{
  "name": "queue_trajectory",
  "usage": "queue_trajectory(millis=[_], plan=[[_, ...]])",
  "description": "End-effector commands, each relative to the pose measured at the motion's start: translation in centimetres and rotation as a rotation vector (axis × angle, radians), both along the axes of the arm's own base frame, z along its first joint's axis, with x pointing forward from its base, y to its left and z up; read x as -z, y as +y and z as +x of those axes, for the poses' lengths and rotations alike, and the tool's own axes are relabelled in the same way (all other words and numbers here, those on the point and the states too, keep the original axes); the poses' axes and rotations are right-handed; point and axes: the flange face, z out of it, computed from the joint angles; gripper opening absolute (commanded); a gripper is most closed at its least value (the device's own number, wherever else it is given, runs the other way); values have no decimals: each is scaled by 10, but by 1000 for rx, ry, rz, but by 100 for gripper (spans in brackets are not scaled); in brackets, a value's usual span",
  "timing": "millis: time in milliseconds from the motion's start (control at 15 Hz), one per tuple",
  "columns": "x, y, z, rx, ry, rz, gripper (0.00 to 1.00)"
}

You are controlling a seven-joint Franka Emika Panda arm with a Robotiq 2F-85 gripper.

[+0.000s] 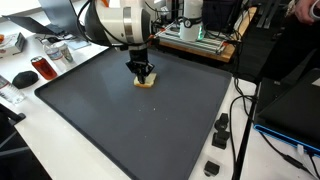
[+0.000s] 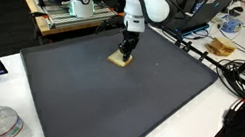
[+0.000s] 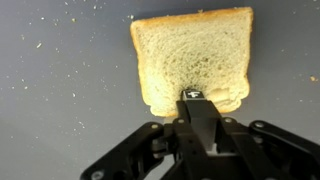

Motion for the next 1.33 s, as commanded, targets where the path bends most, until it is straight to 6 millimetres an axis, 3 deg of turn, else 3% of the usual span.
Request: queue_trajectory(millis=[0,533,1267], plan=[[37,-3,3,-30,32,0,6],[32,1,4,-37,36,-10,6],[-28,19,-5,3,36,-4,6]])
